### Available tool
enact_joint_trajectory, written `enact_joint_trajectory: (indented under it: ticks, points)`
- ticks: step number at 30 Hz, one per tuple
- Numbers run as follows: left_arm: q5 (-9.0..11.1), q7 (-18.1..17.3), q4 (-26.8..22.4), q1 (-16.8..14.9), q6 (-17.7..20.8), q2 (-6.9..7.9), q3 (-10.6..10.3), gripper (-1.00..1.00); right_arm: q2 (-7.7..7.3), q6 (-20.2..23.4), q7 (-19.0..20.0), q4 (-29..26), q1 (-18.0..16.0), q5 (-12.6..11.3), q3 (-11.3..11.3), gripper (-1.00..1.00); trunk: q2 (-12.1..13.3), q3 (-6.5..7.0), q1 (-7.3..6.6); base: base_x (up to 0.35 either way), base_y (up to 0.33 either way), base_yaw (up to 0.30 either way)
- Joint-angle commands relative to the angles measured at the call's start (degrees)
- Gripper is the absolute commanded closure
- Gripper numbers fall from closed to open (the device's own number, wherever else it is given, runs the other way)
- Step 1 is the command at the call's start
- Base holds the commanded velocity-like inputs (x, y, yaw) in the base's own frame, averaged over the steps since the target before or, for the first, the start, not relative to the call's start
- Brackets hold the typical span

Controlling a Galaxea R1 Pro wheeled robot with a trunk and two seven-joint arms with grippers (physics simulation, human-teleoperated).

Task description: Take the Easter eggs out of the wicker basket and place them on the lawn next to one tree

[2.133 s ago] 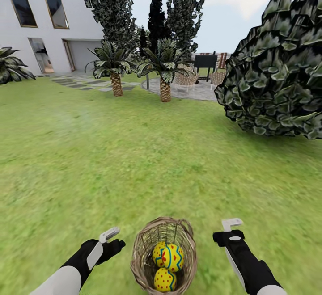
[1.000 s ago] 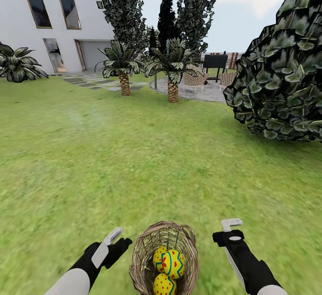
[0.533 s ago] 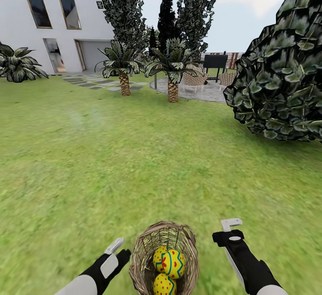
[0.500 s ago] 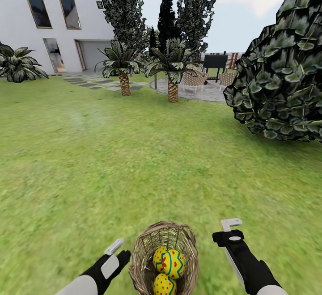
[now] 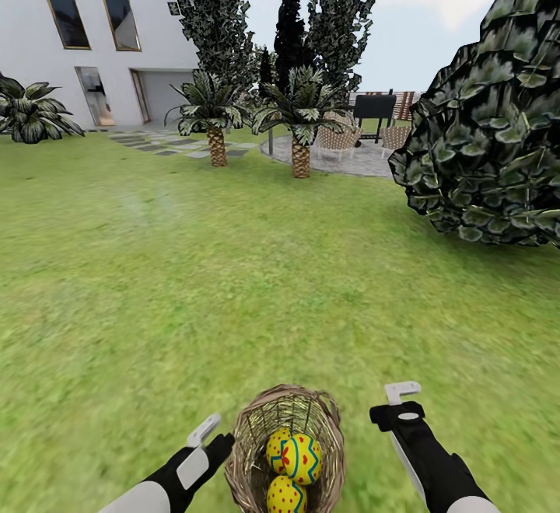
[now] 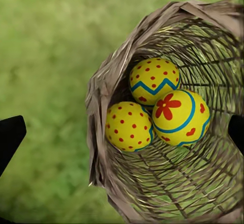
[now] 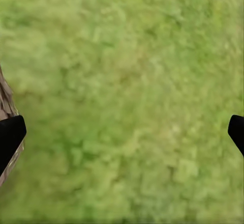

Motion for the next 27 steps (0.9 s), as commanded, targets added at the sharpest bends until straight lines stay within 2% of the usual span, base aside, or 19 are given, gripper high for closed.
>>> enact_joint_trajectory:
  ticks: [1, 5, 12, 27]
  points:
    - [0.6, 0.02, -0.21, 0.01, 0.36, 0.03, -0.32, -1.0, -0.02, 0.45, -0.02, -0.08, -0.02, 0.55, 0.11, -1.0, -0.03, -0.05, 0.0, 0.0, 0.0, 0.0]
    - [0.6, -0.41, -0.24, 0.0, 0.35, 0.05, -0.32, -1.0, -0.02, 0.45, -0.02, -0.08, -0.02, 0.55, 0.11, -1.0, -0.03, -0.05, 0.0, 0.0, 0.0, 0.0]
    - [0.6, -2.87, -0.09, 0.0, 0.35, 0.22, -0.32, -1.0, -0.02, 0.45, -0.02, 0.1, -0.02, 0.55, 0.11, -1.0, -2.84, -1.31, 1.53, 0.0, 0.0, 0.0]
    - [0.69, -3.13, 0.28, 0.01, 0.34, 0.27, -0.2, -1.0, -0.05, 0.41, -0.02, 0.19, -0.02, 0.34, 0.11, -1.0, -8.85, -4.0, 4.83, 0.0, 0.0, 0.0]
